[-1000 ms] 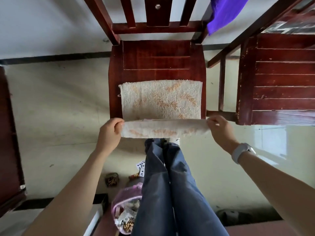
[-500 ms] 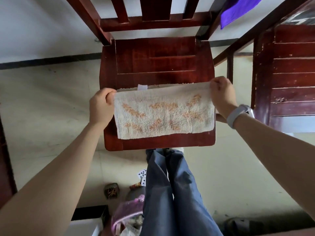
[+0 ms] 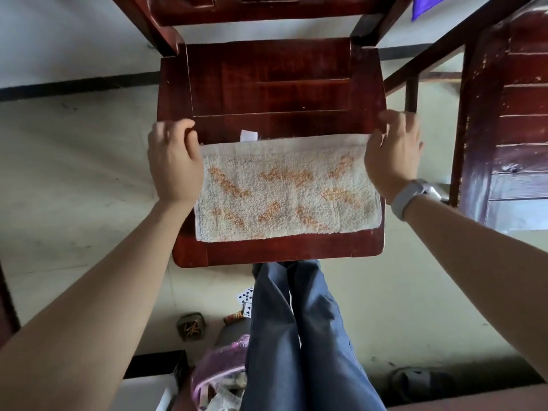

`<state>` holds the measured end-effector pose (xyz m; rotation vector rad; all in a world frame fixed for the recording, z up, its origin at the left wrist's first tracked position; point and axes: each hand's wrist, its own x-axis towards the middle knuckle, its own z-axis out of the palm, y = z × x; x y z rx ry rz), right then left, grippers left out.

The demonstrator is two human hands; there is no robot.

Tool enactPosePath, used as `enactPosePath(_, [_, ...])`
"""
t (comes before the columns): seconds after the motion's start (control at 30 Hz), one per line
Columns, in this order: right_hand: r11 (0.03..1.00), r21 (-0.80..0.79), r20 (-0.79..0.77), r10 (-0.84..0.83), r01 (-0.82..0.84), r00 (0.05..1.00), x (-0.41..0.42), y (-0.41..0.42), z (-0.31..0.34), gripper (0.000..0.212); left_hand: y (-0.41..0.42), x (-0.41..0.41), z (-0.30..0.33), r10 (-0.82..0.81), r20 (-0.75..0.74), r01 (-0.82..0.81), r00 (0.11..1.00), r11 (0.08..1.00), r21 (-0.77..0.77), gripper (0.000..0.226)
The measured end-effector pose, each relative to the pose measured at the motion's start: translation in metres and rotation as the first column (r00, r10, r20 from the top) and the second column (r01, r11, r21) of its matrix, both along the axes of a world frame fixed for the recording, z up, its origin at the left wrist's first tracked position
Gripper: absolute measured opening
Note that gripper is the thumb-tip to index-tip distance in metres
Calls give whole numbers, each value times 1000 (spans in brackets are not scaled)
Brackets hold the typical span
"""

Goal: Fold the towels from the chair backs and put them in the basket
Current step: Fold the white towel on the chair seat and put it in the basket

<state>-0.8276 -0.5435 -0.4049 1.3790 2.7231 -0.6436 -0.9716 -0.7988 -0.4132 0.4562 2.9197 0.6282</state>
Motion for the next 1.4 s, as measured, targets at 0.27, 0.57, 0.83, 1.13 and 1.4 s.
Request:
enactPosePath(0.27, [670, -29, 189, 732, -742, 654, 22, -65, -13, 48, 8, 65, -13, -565, 61, 563, 823, 794, -231, 37])
enactPosePath(0.57, [756, 47, 254, 623, -653, 740, 27, -36, -48, 51, -8, 48, -47, -499, 111, 507, 859, 801, -319, 58])
enactPosePath(0.83, [930, -55, 93, 368, -364, 925, 68, 0, -33, 51, -14, 50, -30, -303, 157, 337, 940, 895, -292, 61])
enactPosePath(1.13, [965, -174, 239, -151, 196, 959, 66, -25, -13, 31, -9, 106, -20, -405, 247, 470, 880, 817, -335, 59])
enactPosePath(1.4, [914, -290, 401, -154, 285, 903, 45, -25, -10, 28, -10, 105, -19, -385, 324, 489, 864, 792, -365, 60])
